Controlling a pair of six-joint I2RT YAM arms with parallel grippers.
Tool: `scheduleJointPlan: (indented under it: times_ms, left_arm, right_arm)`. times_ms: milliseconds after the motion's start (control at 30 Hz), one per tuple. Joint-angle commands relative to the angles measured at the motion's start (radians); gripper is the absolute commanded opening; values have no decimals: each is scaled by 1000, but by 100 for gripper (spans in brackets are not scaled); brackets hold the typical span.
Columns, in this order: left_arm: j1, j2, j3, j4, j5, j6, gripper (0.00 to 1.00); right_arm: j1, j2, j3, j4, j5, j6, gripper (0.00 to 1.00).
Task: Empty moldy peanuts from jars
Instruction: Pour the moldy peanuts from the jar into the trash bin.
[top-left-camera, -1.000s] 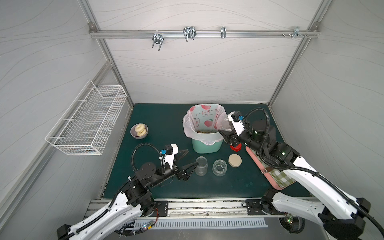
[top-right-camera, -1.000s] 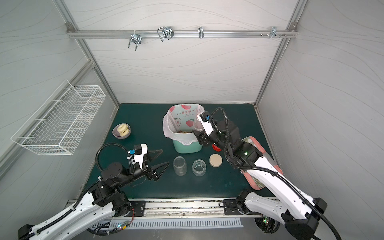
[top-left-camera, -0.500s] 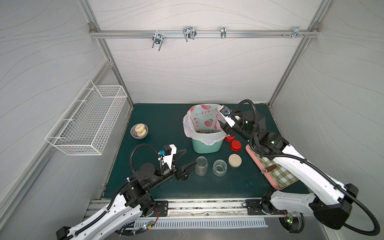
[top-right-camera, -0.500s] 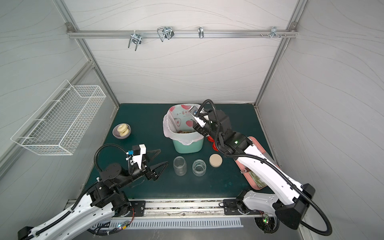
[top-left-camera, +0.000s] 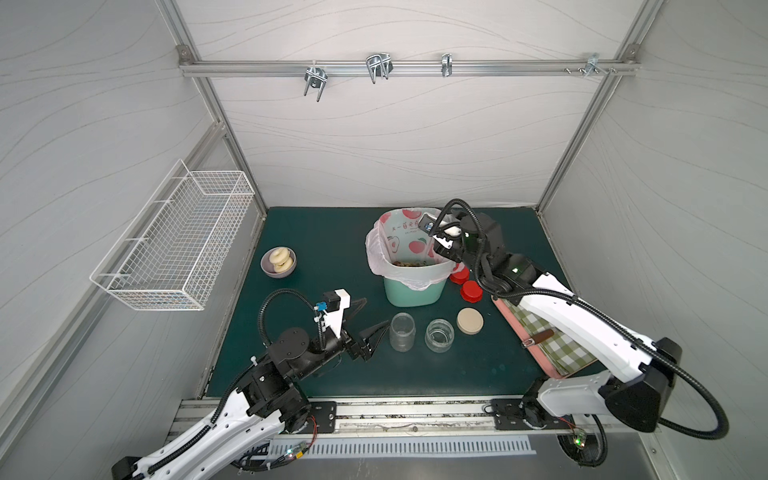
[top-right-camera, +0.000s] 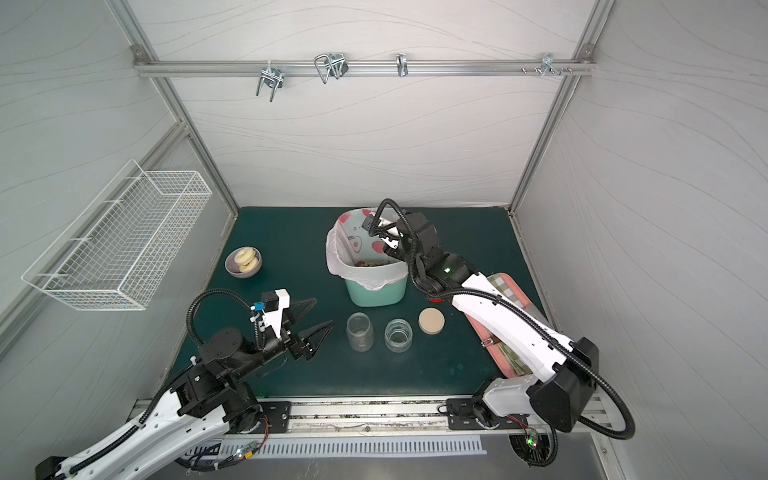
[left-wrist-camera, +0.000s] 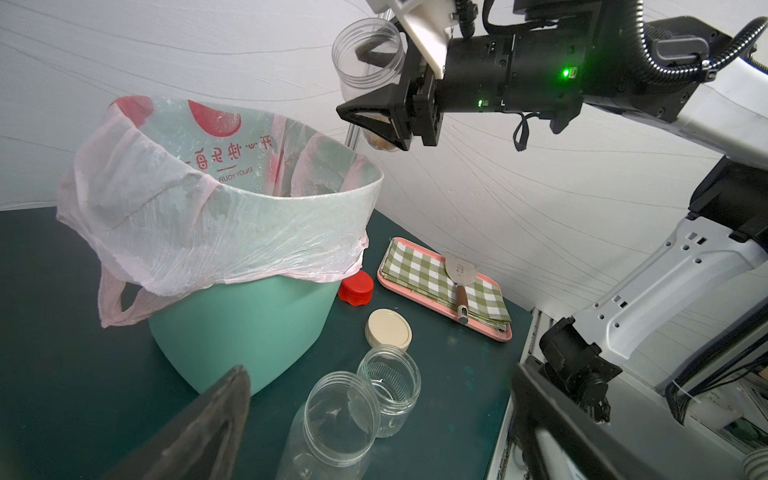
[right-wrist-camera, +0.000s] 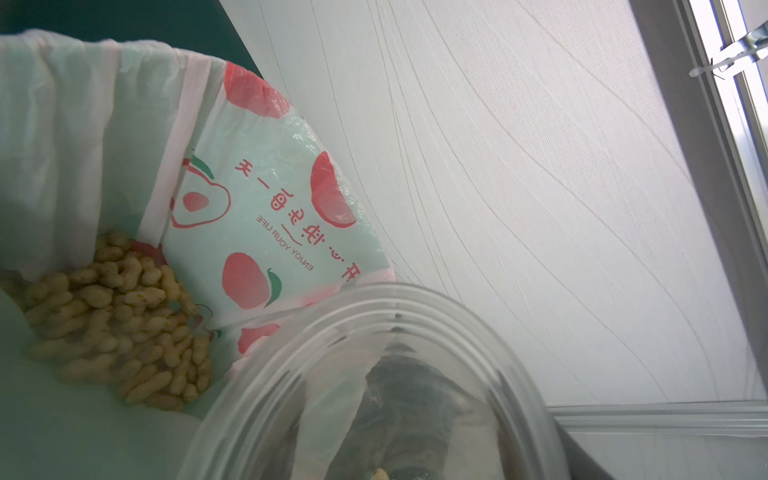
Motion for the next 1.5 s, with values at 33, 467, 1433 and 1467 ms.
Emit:
scheduleJointPlan:
  times_ms: [33, 467, 1433, 1467]
  left_arm:
    - [3, -17, 21, 8, -28, 21, 99]
    - [3, -68, 19, -33, -48, 32, 99]
    - [2, -124, 22, -81, -57, 45, 99]
    - [2, -124, 21, -80, -57, 43, 99]
  right_arm:
    - [43, 44, 38, 76, 148, -184, 7]
    - [83, 128, 43, 175, 308, -508, 1]
    - [112, 233, 3, 340, 435, -897, 0]
    - [113, 236, 4, 342, 435, -896, 0]
